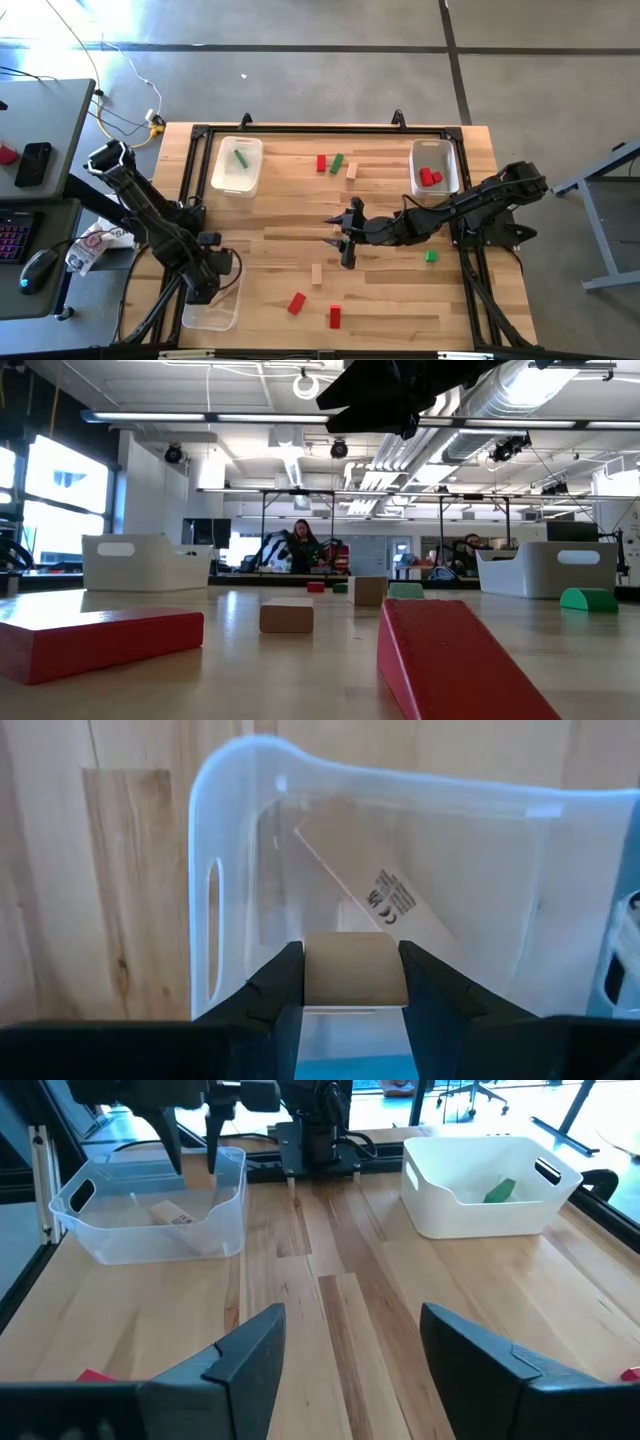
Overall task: Sort & place blocks by color
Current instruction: Put the brown block into the transparent bin
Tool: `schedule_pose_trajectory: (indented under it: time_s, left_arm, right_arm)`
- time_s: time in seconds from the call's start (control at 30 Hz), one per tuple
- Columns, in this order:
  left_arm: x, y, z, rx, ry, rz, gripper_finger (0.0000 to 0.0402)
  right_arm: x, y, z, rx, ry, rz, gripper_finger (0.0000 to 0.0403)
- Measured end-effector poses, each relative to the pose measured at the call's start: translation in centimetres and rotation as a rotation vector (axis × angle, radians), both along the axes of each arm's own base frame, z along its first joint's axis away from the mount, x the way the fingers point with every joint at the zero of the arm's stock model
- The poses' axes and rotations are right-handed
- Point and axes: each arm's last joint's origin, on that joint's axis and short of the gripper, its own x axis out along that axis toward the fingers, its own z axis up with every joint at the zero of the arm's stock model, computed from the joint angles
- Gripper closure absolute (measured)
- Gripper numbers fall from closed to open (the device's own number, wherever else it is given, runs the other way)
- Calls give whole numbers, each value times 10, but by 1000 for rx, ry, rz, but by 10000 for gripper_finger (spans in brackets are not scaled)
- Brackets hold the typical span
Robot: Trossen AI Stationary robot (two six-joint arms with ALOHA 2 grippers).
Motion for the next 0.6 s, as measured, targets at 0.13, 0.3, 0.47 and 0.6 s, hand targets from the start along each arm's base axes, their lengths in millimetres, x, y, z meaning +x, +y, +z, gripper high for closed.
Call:
schedule_pose_trajectory:
  time_s: [0.13,0.3,0.47,0.6]
  left_arm:
    - [-2,1,-9,-11,15,-2,286]
    - [0,6,-12,-9,28,64,272]
    - [1,7,-12,-29,45,80,253]
    - [2,8,-12,-37,52,109,237]
  right_arm:
    - [0,0,0,1,0,0,182]
    - [0,0,0,0,0,0,182]
    - [0,-3,-1,15,9,-15,182]
    - [-1,-7,-6,76,51,-60,182]
